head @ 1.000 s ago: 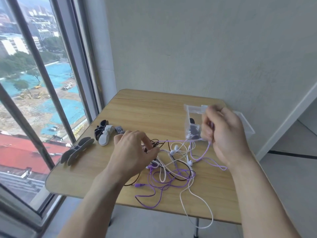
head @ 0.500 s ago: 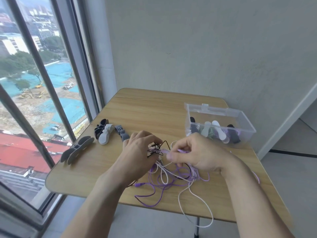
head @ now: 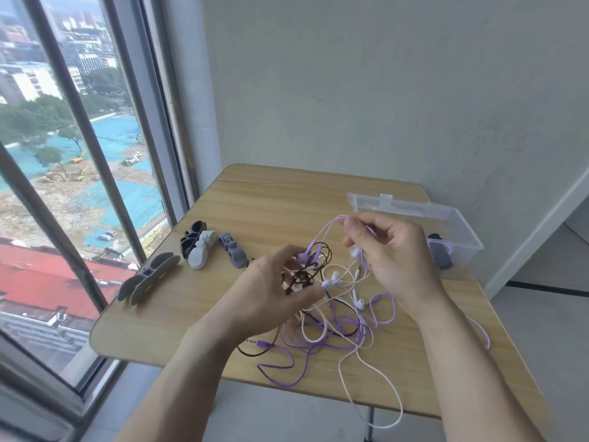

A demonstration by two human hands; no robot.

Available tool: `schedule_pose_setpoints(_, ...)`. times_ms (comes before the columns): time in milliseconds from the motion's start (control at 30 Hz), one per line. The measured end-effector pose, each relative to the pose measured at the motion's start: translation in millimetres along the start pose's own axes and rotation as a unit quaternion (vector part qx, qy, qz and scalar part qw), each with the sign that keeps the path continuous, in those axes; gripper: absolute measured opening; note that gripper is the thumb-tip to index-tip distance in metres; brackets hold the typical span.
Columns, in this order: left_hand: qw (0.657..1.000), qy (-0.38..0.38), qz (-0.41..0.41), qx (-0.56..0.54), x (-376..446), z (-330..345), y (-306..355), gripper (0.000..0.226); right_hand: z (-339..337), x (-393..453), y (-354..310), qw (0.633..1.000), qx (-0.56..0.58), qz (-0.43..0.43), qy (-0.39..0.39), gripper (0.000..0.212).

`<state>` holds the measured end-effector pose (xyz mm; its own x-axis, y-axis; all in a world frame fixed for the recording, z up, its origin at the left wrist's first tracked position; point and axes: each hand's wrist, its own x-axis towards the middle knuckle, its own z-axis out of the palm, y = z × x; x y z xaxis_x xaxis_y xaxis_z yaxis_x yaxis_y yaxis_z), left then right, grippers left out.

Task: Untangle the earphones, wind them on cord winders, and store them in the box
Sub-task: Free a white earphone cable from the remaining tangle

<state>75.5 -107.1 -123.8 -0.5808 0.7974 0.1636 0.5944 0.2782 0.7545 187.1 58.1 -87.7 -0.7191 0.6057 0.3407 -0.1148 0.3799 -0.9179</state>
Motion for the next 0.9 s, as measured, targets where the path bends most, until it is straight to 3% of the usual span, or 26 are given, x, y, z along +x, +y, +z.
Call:
schedule_pose_setpoints(67,1.0,0.004,-0.003,-0.016,1,1,4,0.029,0,0,-2,1.0,-0.004,-0.008,0.005,0.012)
schedule_pose_setpoints(167,1.0,0.019,-0.017,0.005,1,2,5,0.045,-2,1,-1,0.999,-0.034,0.017,0.013,0.014)
schedule_pose_setpoints(433,0.996,0.065,-0.002,-0.064,2,-4,10,0.009,2,5,12,0.985,-0.024,0.147,0.092,0.026)
schedule_pose_setpoints(667,0.987,0.076,0.008,-0.145,0,-9,10,0.013,9,7,18,0.974,0.061,0.206,0.066,0.033)
schedule_pose_setpoints(900,0.99,0.056,-0.025,-0.124,1,-8,8,0.019,11,5,13,0.967,0.111,0.227,0.03,0.016)
